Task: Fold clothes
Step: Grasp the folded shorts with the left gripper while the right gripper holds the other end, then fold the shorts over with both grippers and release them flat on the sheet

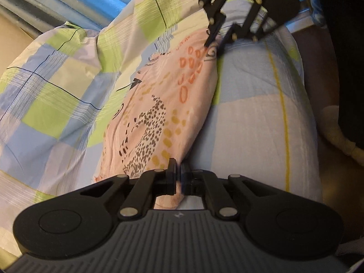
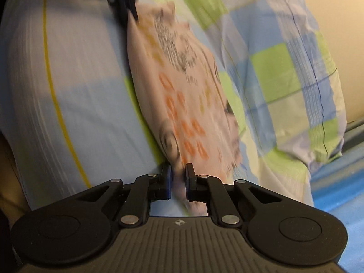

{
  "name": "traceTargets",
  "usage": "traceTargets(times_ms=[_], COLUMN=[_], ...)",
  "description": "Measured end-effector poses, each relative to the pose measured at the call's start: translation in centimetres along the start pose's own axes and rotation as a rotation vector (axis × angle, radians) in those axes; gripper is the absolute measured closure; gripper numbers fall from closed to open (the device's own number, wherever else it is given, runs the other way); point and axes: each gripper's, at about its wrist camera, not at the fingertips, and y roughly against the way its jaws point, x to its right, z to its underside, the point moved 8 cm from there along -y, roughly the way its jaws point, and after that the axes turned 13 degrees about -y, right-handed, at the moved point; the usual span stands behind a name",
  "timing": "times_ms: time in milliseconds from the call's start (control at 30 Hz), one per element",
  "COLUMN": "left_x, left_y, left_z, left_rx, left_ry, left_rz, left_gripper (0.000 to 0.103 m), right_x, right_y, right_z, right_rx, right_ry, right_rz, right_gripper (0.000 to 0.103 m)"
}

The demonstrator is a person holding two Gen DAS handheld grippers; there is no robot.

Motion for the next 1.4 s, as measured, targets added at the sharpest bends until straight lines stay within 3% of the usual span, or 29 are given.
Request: traceTargets(times_ms=[167, 233, 300, 333, 467, 533, 633, 733, 833, 900, 1100, 1167, 1233, 1400], left_x=[-0.6, -1.3, -1.5, -1.5, -1.6, -1.6, -1.9, -2.8, -4.8, -6.5, -7.3, -6.4, -6.4, -8.7], left_y=[1.2, 2.3, 2.1, 1.9, 0.9, 0.4, 0.8, 1.8, 3.3, 3.7, -0.5, -1.8, -2.0, -1.5], left_z=[-0.2, -0.7, -0.8, -0.9, -1.0, -0.2, 0.8, 1.6, 2.0, 2.3, 2.3, 3.3, 4.6, 9.5], left_rx=[0.053, 0.129, 0.127, 0.12, 0.09, 0.047, 0.024, 0.05, 0.129, 0.162, 0.04, -0.05, -0.098, -0.214], left_ry=[0.083, 0.148, 0.16, 0.161, 0.166, 0.194, 0.253, 0.334, 0.459, 0.539, 0.511, 0.446, 0.396, 0.591], left_rz=[0.028, 0.039, 0.042, 0.043, 0.048, 0.064, 0.085, 0.095, 0.067, 0.015, -0.016, -0.014, -0.059, -0.124], left_gripper=[0.099, 0.095, 0.095, 0.094, 0.093, 0.093, 0.092, 0.09, 0.088, 0.086, 0.083, 0.083, 0.083, 0.083], right_x=[1.4, 1.5, 0.6, 0.1, -0.8, -0.3, 2.4, 5.4, 7.6, 8.1, 6.8, 5.8, 5.9, 8.8], right_y=[1.1, 2.1, 3.0, 3.2, 1.6, 0.9, 0.4, 0.7, 2.4, 3.2, 1.7, 0.6, 0.0, -0.3], right_z=[1.4, 1.2, 0.7, 0.2, -1.5, -0.8, 1.7, 4.7, 4.8, 3.6, -2.2, -3.1, -2.6, -0.1], right_rx=[-0.075, -0.058, -0.03, -0.017, 0.017, -0.006, -0.096, -0.2, -0.173, -0.12, 0.014, 0.016, 0.025, -0.015], right_ry=[-0.065, -0.084, -0.073, -0.062, -0.057, -0.101, -0.182, -0.26, -0.384, -0.481, -0.644, -0.647, -0.648, -0.742], right_rz=[0.025, 0.032, 0.019, 0.009, -0.015, -0.028, -0.017, 0.024, 0.04, 0.005, -0.149, -0.209, -0.215, -0.137], right_gripper=[0.094, 0.088, 0.074, 0.074, 0.077, 0.084, 0.084, 0.087, 0.087, 0.086, 0.085, 0.085, 0.086, 0.083])
